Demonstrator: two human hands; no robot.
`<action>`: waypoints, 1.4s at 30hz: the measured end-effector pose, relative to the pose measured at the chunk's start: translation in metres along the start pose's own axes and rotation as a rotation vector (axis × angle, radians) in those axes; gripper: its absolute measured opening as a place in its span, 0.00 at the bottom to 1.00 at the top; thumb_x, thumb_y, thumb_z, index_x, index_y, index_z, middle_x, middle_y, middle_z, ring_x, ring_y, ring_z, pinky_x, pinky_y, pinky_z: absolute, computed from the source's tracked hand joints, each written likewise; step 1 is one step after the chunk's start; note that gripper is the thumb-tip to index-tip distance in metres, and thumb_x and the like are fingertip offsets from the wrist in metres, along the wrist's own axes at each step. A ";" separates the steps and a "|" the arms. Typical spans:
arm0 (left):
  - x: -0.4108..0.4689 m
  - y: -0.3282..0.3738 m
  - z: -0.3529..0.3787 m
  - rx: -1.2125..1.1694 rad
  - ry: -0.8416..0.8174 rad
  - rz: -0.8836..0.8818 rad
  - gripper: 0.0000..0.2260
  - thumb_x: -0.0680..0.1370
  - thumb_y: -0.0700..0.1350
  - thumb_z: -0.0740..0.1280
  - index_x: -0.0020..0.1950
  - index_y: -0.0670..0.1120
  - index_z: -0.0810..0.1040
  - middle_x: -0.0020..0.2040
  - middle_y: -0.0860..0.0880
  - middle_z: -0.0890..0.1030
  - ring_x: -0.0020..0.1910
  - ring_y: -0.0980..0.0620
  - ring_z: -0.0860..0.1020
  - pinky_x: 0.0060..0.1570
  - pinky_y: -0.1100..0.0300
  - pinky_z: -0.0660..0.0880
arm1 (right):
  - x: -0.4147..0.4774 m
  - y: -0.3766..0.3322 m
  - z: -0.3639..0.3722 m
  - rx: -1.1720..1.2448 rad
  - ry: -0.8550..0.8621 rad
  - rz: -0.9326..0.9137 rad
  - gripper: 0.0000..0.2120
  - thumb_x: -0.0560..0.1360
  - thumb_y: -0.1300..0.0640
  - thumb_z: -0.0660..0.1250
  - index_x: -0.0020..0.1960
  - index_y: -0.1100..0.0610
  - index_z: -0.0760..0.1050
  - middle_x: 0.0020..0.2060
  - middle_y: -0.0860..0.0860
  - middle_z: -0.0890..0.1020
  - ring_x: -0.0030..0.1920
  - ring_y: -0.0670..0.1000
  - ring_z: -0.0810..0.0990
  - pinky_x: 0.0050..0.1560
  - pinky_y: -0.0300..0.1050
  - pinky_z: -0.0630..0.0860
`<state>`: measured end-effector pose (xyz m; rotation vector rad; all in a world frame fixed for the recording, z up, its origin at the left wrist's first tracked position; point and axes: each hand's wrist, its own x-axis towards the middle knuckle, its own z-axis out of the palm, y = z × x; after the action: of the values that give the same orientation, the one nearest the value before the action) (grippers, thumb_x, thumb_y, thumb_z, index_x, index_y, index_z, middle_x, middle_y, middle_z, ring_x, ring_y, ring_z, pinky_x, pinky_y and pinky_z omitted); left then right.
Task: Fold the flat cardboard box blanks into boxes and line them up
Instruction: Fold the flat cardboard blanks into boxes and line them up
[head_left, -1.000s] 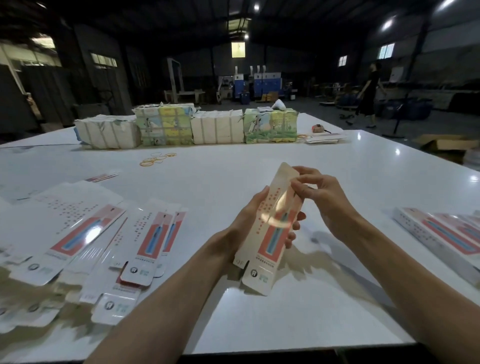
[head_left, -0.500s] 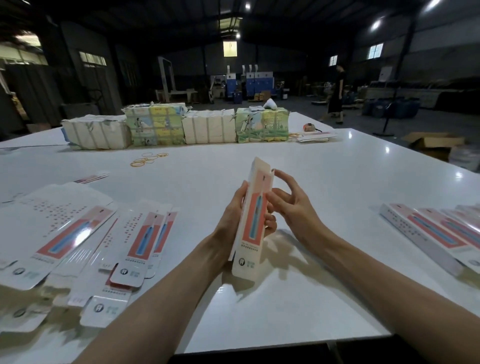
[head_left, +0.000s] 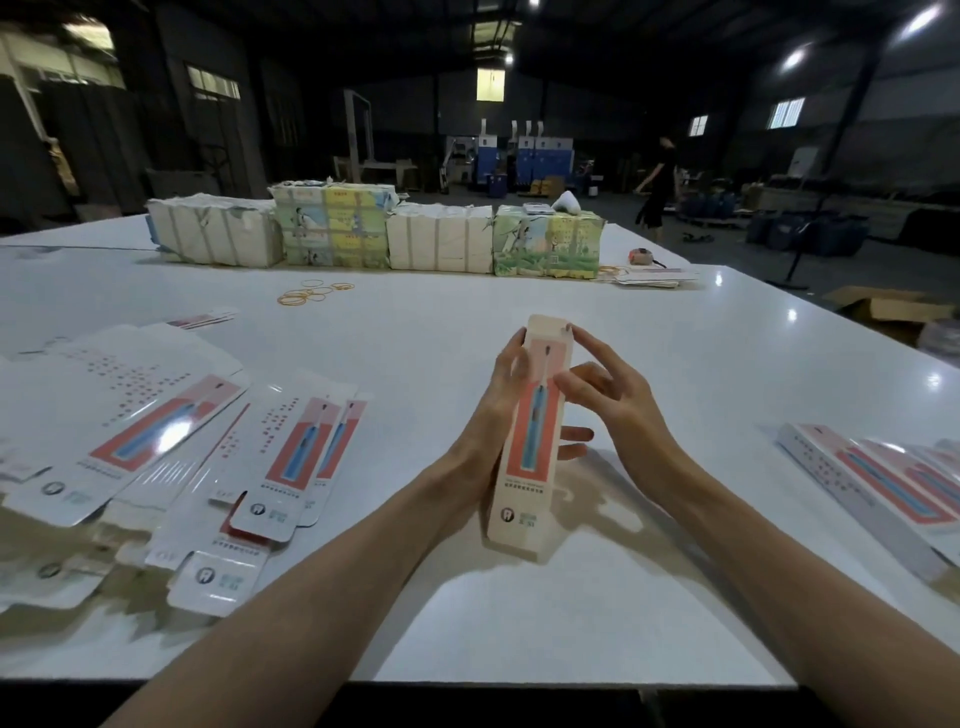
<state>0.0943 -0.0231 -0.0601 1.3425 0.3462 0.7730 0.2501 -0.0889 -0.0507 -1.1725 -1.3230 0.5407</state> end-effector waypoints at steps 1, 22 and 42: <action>0.000 0.000 0.001 0.053 -0.006 0.002 0.30 0.81 0.59 0.70 0.78 0.72 0.58 0.72 0.49 0.76 0.57 0.39 0.86 0.48 0.48 0.85 | 0.000 -0.001 0.000 0.001 -0.004 0.002 0.26 0.81 0.47 0.71 0.77 0.38 0.69 0.48 0.52 0.86 0.57 0.53 0.86 0.58 0.45 0.79; 0.003 -0.012 -0.009 0.196 -0.082 -0.104 0.42 0.72 0.43 0.80 0.74 0.67 0.58 0.61 0.43 0.80 0.50 0.39 0.87 0.45 0.52 0.84 | 0.003 0.009 -0.004 0.113 0.126 0.179 0.12 0.85 0.49 0.63 0.68 0.48 0.73 0.51 0.54 0.88 0.53 0.56 0.88 0.56 0.49 0.83; 0.001 -0.009 -0.010 0.348 -0.125 -0.124 0.40 0.73 0.43 0.78 0.72 0.69 0.58 0.60 0.42 0.78 0.42 0.41 0.88 0.40 0.55 0.84 | 0.004 -0.006 -0.010 0.287 0.146 0.295 0.11 0.81 0.56 0.71 0.56 0.64 0.81 0.49 0.58 0.87 0.53 0.60 0.88 0.44 0.50 0.84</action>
<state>0.0916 -0.0153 -0.0708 1.6699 0.4755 0.5368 0.2585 -0.0911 -0.0416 -1.1489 -0.9175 0.8136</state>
